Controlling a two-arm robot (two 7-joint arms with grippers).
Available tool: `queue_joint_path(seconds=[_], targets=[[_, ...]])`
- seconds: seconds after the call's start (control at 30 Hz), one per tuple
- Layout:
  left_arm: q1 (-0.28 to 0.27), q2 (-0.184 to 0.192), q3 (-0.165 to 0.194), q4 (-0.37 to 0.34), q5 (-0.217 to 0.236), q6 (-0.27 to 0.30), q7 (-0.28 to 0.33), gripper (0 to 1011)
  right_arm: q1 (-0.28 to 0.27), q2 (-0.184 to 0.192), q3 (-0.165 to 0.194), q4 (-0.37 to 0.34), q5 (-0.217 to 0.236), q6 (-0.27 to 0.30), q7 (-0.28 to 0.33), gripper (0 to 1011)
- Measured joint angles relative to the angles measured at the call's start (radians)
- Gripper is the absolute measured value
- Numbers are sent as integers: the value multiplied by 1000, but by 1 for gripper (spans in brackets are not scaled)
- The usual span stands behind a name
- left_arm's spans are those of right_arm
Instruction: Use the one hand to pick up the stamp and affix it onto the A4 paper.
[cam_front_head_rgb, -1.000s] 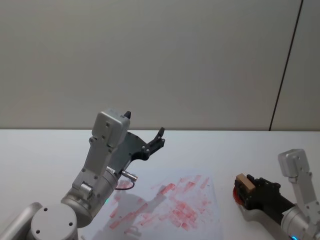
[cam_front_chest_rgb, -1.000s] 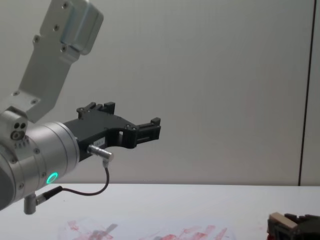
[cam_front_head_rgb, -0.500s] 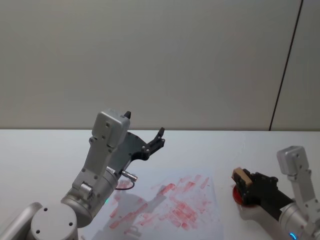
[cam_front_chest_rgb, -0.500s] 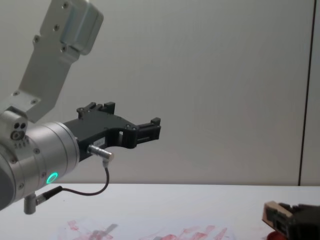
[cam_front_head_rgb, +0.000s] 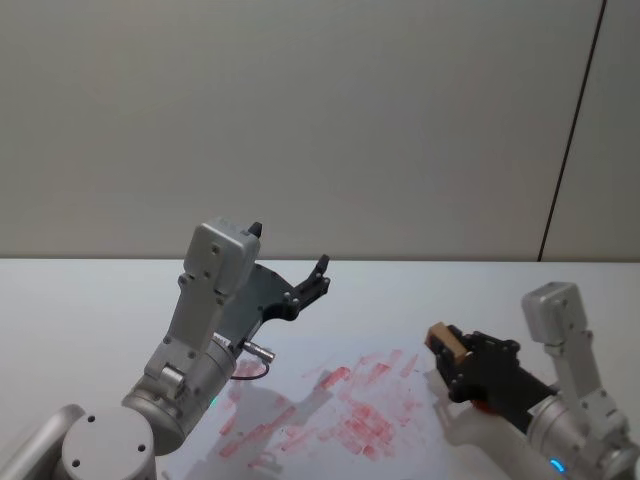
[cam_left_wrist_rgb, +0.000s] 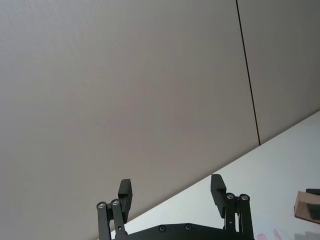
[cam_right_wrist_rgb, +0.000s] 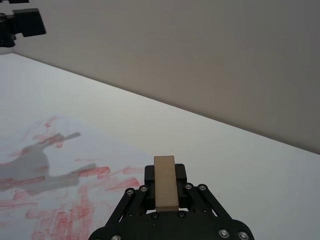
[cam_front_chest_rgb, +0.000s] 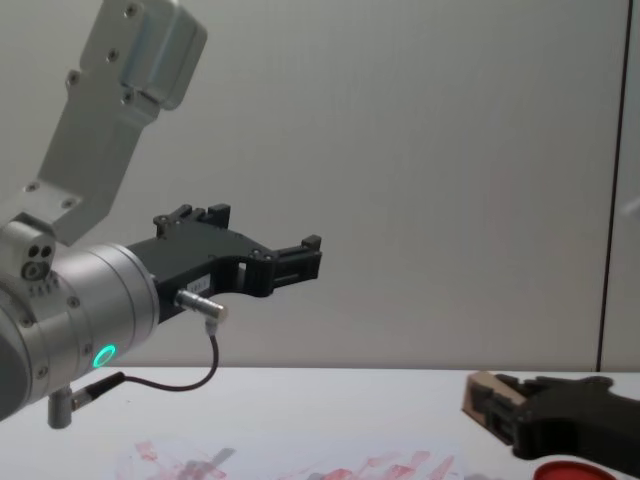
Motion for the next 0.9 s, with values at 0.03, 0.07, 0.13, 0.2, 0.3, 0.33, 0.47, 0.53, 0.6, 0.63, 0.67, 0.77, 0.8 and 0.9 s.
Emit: queue_joint_path(seconds=[0.03,0.07,0.13,0.2,0.3,0.33,0.47,0.53,0.6,0.63,0.67,0.77,0.8,0.9], targets=[[0,0,0,0,0,0,0,1002,3,-5,-5,1,-2,3,4,217],[0,0,0,0,0,0,0,1002,4,-8,-7,2,-3,4,6,217],[0,0,0,0,0,0,0,1002,7,-14,-13,7,-7,7,10,217],[0,0,0,0,0,0,0,1002,11,-21,-20,14,-11,10,15,217],[0,0,0,0,0,0,0,1002,16,-32,-29,25,-18,12,21,217],[0,0,0,0,0,0,0,1002,18,-34,-31,28,-20,12,23,217],[0,0,0,0,0,0,0,1002,23,-45,-43,43,-31,14,29,217],[0,0,0,0,0,0,0,1003,26,-52,-50,57,-40,15,33,217],[0,0,0,0,0,0,0,1002,29,-56,-54,65,-45,15,34,217],[0,0,0,0,0,0,0,1002,29,-57,-54,67,-47,16,35,217],[0,0,0,0,0,0,0,1002,31,-60,-58,76,-52,16,36,217],[0,0,0,0,0,0,0,1002,34,-64,-62,86,-58,16,37,217],[0,0,0,0,0,0,0,1002,35,-66,-64,93,-61,17,37,217],[0,0,0,0,0,0,0,1003,38,-70,-68,104,-68,18,37,217]])
